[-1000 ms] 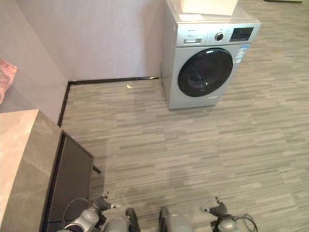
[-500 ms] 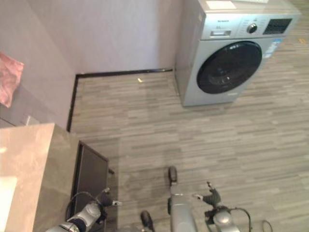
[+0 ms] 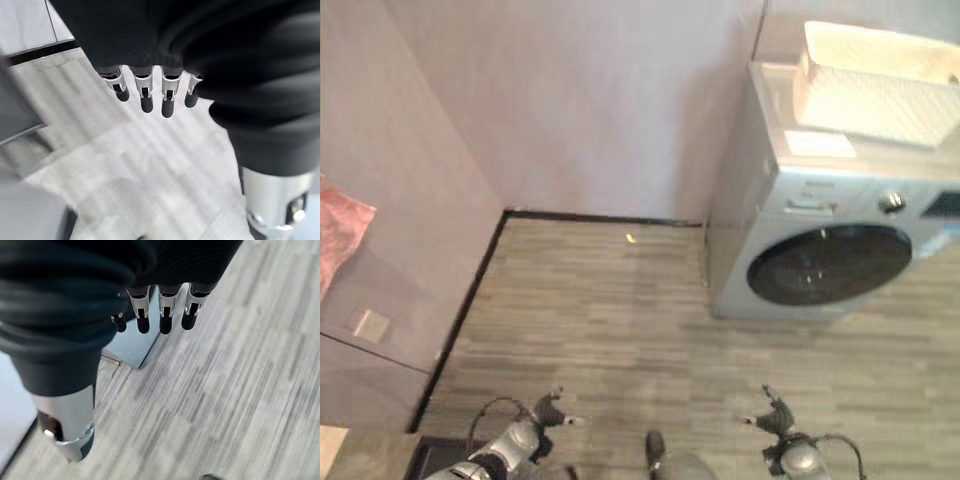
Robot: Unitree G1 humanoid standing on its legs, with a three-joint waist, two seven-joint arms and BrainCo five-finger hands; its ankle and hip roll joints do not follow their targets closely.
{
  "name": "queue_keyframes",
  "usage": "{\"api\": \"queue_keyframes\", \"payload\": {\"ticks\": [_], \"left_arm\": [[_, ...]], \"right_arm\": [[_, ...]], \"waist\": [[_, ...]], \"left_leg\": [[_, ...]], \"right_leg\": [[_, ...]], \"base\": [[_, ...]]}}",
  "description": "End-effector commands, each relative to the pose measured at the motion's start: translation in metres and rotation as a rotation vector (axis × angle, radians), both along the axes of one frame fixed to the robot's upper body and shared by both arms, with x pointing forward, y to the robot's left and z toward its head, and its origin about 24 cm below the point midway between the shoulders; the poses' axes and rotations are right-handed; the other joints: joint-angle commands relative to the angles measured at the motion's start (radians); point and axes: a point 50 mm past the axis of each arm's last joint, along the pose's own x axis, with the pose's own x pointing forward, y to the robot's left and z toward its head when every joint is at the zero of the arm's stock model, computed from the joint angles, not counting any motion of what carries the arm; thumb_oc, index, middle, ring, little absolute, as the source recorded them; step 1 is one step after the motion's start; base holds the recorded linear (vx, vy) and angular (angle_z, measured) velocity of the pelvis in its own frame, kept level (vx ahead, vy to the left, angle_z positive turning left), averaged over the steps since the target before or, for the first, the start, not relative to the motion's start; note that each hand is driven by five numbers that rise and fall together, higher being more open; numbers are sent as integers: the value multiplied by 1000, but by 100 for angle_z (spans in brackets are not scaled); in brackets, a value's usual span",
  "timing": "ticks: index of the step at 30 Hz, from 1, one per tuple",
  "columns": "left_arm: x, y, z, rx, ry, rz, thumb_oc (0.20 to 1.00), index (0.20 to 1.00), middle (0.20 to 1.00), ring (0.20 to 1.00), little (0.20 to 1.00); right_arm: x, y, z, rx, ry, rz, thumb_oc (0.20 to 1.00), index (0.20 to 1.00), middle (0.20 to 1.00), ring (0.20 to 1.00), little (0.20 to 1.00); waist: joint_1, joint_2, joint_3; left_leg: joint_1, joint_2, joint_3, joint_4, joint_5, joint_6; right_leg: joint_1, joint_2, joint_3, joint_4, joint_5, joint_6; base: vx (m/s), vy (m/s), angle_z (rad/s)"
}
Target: Put brush and paste in cup on sink, flatten towel.
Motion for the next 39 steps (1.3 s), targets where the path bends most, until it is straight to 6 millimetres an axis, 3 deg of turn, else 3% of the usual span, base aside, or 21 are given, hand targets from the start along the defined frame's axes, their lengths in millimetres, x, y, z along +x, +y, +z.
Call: {"api": "queue_keyframes", "payload": {"ticks": [1,2,3,4,6,8,9,12,15,16,18,19,21,22,24,25,27,28,31,33,39], "left_arm": [[18,5,11,38,-65,-38,1000,1000,1000,1000,1000],[18,7,12,39,-67,-25,1000,1000,1000,1000,1000],[18,9,12,41,-68,-12,1000,1000,1000,1000,1000],[14,13,10,54,-57,-2,1000,1000,1000,1000,1000],[12,14,9,55,-51,-2,1000,1000,1000,1000,1000],[0,16,2,55,-6,1,1000,1000,1000,1000,1000],[-10,19,-2,72,24,-6,1000,1000,1000,1000,1000],[-13,22,-3,91,36,-15,1000,1000,1000,1000,1000],[-15,21,-4,90,36,-33,1000,1000,1000,1000,1000],[-16,20,-4,92,36,-49,1000,1000,1000,1000,1000],[-15,21,-3,92,30,-46,1000,1000,1000,1000,1000],[-12,25,0,92,10,-19,1000,1000,1000,1000,1000],[-12,26,0,98,9,-12,1000,1000,1000,1000,1000],[-10,26,1,98,2,-11,1000,1000,1000,1000,1000],[-9,24,1,98,2,-20,1000,1000,1000,1000,1000],[-9,24,1,97,2,-21,1000,1000,1000,1000,1000],[-13,24,-2,100,20,-33,1000,1000,1000,1000,1000],[-14,27,-2,118,32,-35,1000,1000,1000,1000,1000],[-16,28,-3,130,47,-43,1000,1000,1000,1000,1000],[-22,29,-6,125,77,-37,1000,1000,1000,1000,1000],[-34,30,-11,101,107,-18,1000,1000,1000,1000,1000]], "right_arm": [[-14,-21,7,-54,-14,-48,1000,1000,1000,1000,1000],[-14,-20,6,-57,-8,-33,1000,1000,1000,1000,1000],[-14,-20,6,-67,1,-14,1000,1000,1000,1000,1000],[-10,-16,7,-84,1,43,1000,1000,1000,1000,1000],[-9,-15,7,-86,4,56,1000,1000,1000,1000,1000],[-4,-11,8,-78,-4,84,1000,1000,1000,1000,1000],[6,-2,8,-67,-17,121,1000,1000,1000,1000,1000],[9,3,8,-54,-27,128,1000,1000,1000,1000,1000],[10,6,7,-42,-31,121,1000,1000,1000,1000,1000],[14,13,7,-28,-42,141,1000,1000,1000,1000,1000],[16,15,7,-22,-44,148,1000,1000,1000,1000,1000],[21,23,10,-8,-70,172,1000,1000,1000,1000,1000],[24,26,11,-4,-81,182,1000,1000,1000,1000,1000],[25,28,11,2,-88,192,1000,1000,1000,1000,1000],[26,29,15,1,-108,217,1000,1000,1000,1000,1000],[26,29,15,0,-108,216,1000,1000,1000,1000,1000],[26,28,19,2,-130,222,1000,1000,1000,1000,1000],[24,25,20,-5,-135,221,1000,1000,1000,1000,1000],[22,23,22,-10,-138,230,1000,1000,1000,1000,1000],[18,20,20,-17,-119,221,1000,1000,1000,1000,1000],[-3,11,2,-39,11,197,1000,1000,1000,1000,1000]], "waist": [[0,43,31],[6,44,33],[19,53,32],[38,65,36],[39,67,37],[42,72,29],[61,66,9],[61,53,-5],[69,45,-21],[72,41,-23],[73,41,-20],[76,55,-8],[70,58,-4],[62,62,0],[64,73,11],[59,76,10],[32,81,24],[13,75,49],[-21,73,66],[-39,69,67],[-47,79,35]], "left_leg": [[103,-21,140,-428,64,16],[80,-49,138,-536,102,41],[65,-60,117,-623,128,37],[48,-45,86,-792,214,16],[58,-32,102,-820,229,11],[84,-1,183,-814,250,4],[70,-36,183,-733,182,42],[81,-70,193,-708,133,51],[114,-125,201,-728,94,91],[144,-163,203,-768,77,118],[158,-180,196,-792,75,131],[164,-181,191,-814,93,151],[164,-192,172,-813,82,156],[172,-203,138,-826,81,155],[184,-223,90,-843,75,144],[182,-222,84,-842,75,143],[213,-248,19,-852,61,142],[250,-272,-33,-863,45,138],[294,-290,-97,-864,20,134],[322,-313,-154,-851,-7,131],[342,-332,-223,-708,-52,109]], "right_leg": [[-17,-23,3,14,-38,155],[-17,-25,1,8,-29,156],[-2,-15,3,1,-37,163],[49,-11,9,-4,-69,173],[63,-15,7,-3,-77,175],[92,-10,0,13,-109,174],[128,-37,21,57,-159,186],[152,-75,23,84,-171,205],[133,-113,33,175,-112,241],[94,-140,29,275,-38,268],[67,-147,32,331,2,276],[8,-117,39,411,50,268],[-10,-100,52,418,42,268],[-33,-45,98,397,-5,251],[-89,-16,104,265,-98,223],[-85,-15,99,259,-96,222],[-172,49,187,205,-81,210],[-263,83,248,124,-20,215],[-311,70,246,68,38,239],[-323,73,297,61,66,251],[-242,73,275,92,64,208]], "base": [[325,35,54],[256,55,52],[448,125,34],[572,141,9],[346,79,-18],[473,111,-29],[571,184,-21],[425,214,-28],[352,300,-6],[261,292,20],[186,225,13],[213,198,16],[140,77,40],[130,50,43],[220,81,95],[221,52,91],[236,5,58],[220,-12,96],[296,-55,112],[311,-64,188],[246,-116,108]]}}
